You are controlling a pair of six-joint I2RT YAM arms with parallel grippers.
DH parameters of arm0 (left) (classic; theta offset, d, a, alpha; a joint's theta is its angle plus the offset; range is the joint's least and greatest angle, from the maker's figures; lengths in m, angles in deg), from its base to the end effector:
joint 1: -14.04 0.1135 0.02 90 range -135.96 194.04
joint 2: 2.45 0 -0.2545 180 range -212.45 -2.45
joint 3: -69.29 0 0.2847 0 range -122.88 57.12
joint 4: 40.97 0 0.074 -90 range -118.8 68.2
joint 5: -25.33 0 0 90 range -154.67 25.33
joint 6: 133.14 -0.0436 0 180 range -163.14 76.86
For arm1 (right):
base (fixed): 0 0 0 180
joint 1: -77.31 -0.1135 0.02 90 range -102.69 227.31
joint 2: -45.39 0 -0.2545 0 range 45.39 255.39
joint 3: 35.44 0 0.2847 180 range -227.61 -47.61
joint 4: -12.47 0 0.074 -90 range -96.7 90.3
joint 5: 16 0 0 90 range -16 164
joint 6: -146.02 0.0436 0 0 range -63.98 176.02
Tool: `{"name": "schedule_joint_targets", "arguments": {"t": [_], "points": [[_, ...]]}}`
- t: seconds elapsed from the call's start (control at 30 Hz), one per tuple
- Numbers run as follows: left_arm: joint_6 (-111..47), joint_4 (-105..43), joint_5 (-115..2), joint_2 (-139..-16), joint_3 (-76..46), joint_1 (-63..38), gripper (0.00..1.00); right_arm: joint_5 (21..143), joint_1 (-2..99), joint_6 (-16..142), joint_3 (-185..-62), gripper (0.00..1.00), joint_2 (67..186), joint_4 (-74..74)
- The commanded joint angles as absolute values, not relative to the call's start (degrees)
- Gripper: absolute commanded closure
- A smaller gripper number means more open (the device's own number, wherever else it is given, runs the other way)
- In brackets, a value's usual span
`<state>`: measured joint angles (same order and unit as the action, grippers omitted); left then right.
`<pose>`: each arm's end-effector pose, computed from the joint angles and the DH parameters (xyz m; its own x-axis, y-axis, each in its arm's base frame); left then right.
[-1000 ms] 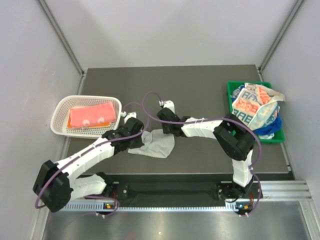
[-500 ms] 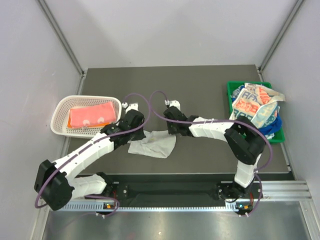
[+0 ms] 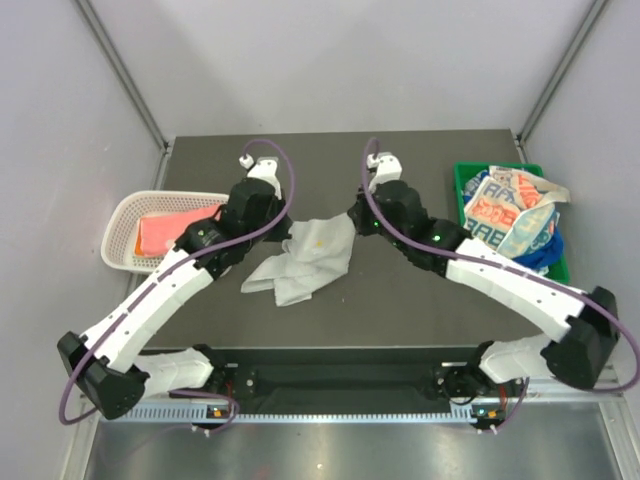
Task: Fold and stack the towels
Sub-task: Flatten out the crumpled towel
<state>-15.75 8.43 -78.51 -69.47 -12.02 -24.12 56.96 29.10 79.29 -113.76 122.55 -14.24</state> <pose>0.2358 -0.1720 0.3512 -0.6067 -0.0913 -0.7896 0.1880 0.9487 -0.2542 0.2444 0.2543 0.3175 -0.4761 0.0342 -0.8787 -0.3795 0.8934 0.2403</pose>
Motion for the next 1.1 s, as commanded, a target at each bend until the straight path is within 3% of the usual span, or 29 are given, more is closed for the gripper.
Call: {"name": "schedule_joint_targets", "arguments": {"t": [0.0, 0.7, 1.07], "points": [[-21.2, 10.2, -77.0, -66.6, -18.4, -23.9, 1.00, 54.6, 29.5, 75.0, -118.0, 1.00, 115.6, -15.4], [-32.4, 11.5, -60.6, -60.6, -36.2, -23.9, 1.00, 59.2, 26.2, 66.1, -130.0, 1.00, 101.5, -19.1], [-31.1, 11.1, -62.8, -60.5, -42.9, -23.9, 1.00, 58.0, 22.9, 66.3, -135.1, 1.00, 100.7, -21.8]]}}
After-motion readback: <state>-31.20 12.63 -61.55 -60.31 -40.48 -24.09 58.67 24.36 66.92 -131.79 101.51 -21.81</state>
